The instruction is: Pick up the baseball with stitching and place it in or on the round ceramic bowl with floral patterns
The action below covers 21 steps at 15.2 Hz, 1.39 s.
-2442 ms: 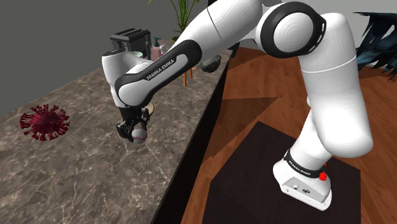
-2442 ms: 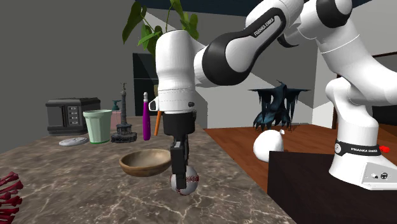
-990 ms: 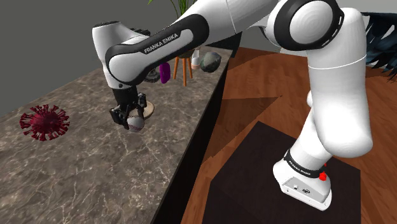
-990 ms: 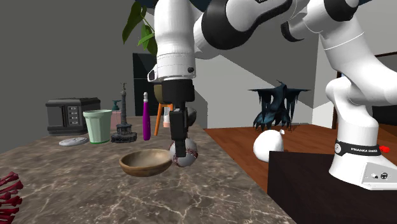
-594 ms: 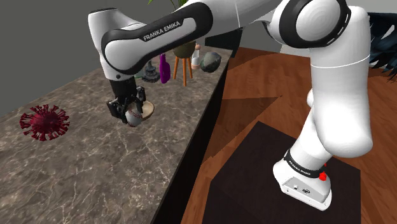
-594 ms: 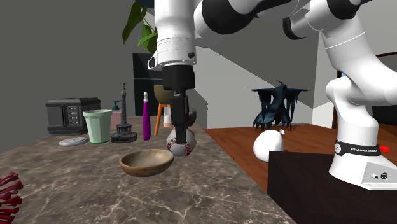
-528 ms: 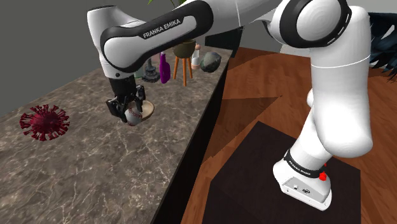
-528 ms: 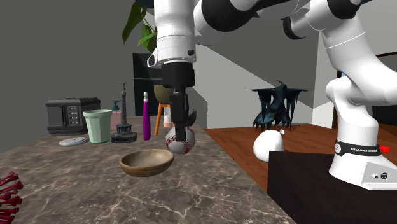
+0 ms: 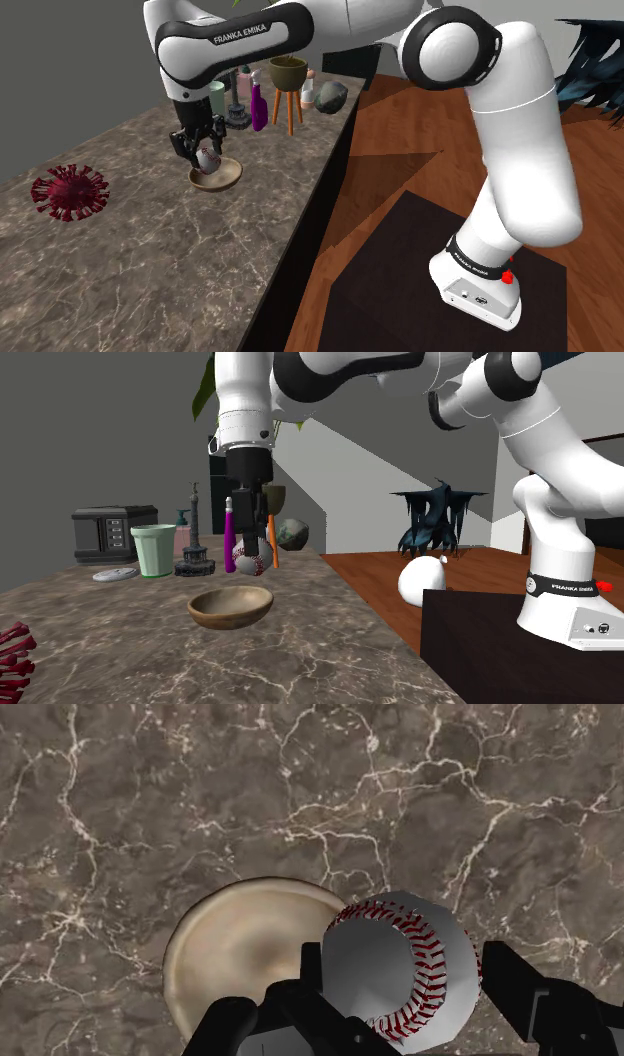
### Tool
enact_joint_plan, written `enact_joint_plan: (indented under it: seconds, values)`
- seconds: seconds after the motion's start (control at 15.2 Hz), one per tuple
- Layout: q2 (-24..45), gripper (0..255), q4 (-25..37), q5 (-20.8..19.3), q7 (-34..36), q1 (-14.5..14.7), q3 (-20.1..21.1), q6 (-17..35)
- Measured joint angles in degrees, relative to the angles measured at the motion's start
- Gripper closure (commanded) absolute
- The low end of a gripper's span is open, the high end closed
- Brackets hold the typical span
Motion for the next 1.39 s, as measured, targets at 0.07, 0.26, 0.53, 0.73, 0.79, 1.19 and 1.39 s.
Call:
enact_joint_plan:
  seconds: [0.07,0.26,0.53,0.73,0.79,1.19,1.39]
  values:
    - [2.0,255,3.3,-0.2,-0.8,-0.2,-0.3,-1.4]
    - [8.7,255,15.3,-0.8,-3.4,-0.6,-1.3,-6.7]
    - [18.5,255,31.9,-1.5,-6.3,-0.5,-2.4,-13.5]
    - [18.3,255,29.5,-1.5,-6.4,-0.9,-2.4,-11.4]
    - [18.6,255,29.4,-1.6,-6.4,-0.9,-2.4,-10.8]
    - [17.9,255,23.4,-1.6,-6.3,-1.5,-2.4,-5.7]
    - [17.7,255,20.8,-1.6,-6.2,-1.8,-2.4,-3.3]
